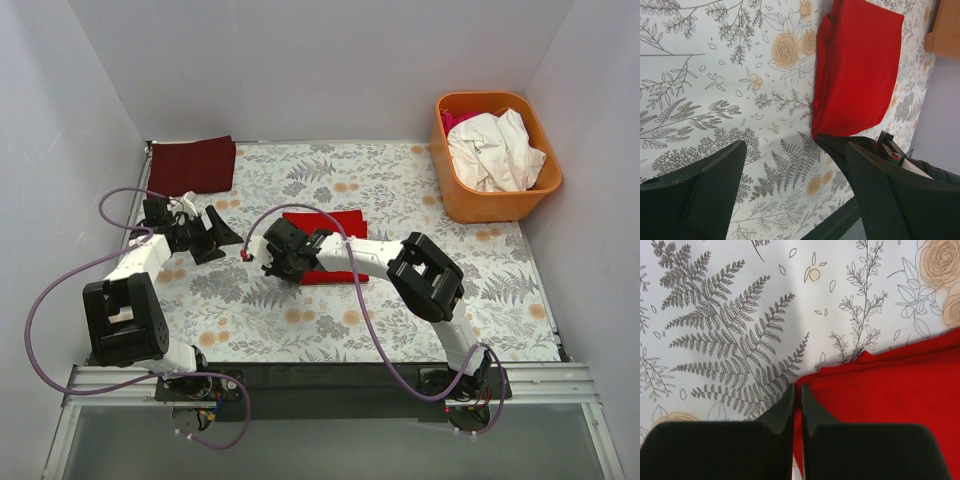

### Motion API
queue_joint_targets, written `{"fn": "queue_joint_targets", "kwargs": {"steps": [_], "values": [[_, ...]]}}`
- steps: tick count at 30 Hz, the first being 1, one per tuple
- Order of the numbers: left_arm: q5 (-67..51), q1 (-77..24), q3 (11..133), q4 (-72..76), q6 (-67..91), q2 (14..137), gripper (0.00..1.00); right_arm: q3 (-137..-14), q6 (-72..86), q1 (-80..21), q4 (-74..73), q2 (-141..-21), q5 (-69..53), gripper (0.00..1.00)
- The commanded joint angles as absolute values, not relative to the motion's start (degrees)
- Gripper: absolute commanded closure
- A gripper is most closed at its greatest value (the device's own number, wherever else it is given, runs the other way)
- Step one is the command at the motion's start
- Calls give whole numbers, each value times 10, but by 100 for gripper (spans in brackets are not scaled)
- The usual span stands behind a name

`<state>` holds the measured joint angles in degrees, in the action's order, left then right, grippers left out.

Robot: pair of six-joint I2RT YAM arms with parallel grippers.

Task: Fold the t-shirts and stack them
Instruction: Neatly place the folded tshirt to the corner

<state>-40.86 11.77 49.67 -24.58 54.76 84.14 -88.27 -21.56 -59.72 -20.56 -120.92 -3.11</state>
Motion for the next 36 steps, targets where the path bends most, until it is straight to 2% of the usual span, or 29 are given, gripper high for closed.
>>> {"fn": "queue_joint_targets", "kwargs": {"steps": [1,8,17,28,34,35,36], "values": [[-435,117,486,-230,569,845,21,-873,-200,-585,-216,-1223,-54,99],[-476,114,457,-162,622,852,24,-893,-207,-555,-217,-1164,-131,99],[-472,71,415,-52,757,887,15,-911,-203,-553,-222,-1128,-173,99],[-394,-38,397,111,931,955,12,-934,-196,-553,-229,-1134,-192,99],[-350,-70,391,138,1003,1006,12,-972,-180,-553,-229,-1155,-198,99],[-346,-74,391,142,1009,1010,12,-976,-177,-553,-230,-1158,-197,99],[-342,-77,395,146,1011,1013,18,-983,-176,-553,-229,-1163,-198,99]]}}
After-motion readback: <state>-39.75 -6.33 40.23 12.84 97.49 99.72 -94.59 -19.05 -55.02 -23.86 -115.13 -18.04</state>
